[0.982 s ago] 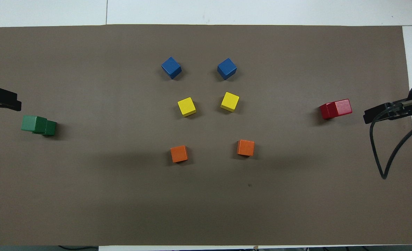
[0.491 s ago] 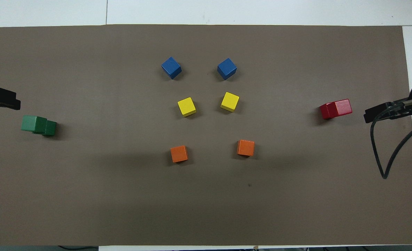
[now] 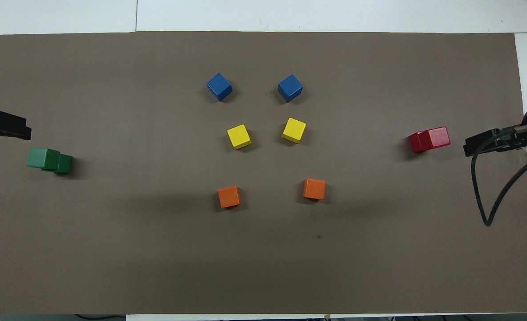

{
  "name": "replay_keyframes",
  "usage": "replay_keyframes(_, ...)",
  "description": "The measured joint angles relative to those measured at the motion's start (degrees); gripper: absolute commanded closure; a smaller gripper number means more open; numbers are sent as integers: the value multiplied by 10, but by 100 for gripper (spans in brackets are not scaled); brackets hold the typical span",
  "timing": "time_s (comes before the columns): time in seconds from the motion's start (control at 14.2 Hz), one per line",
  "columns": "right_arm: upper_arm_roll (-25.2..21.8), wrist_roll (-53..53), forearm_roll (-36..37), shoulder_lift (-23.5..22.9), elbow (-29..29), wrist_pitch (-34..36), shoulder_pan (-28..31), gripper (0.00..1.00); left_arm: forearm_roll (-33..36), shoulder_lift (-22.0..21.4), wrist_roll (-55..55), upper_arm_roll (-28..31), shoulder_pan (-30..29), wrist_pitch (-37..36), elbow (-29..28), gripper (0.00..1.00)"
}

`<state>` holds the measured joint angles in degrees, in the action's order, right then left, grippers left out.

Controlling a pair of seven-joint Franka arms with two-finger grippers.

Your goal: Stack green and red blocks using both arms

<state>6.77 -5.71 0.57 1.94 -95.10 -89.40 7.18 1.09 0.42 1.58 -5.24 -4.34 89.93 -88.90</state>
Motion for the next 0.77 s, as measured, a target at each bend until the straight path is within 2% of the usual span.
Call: replay_keyframes(0.77,0,8,0,0,0,0,0,1,-3,-1,-4,-1,-4,0,0,0)
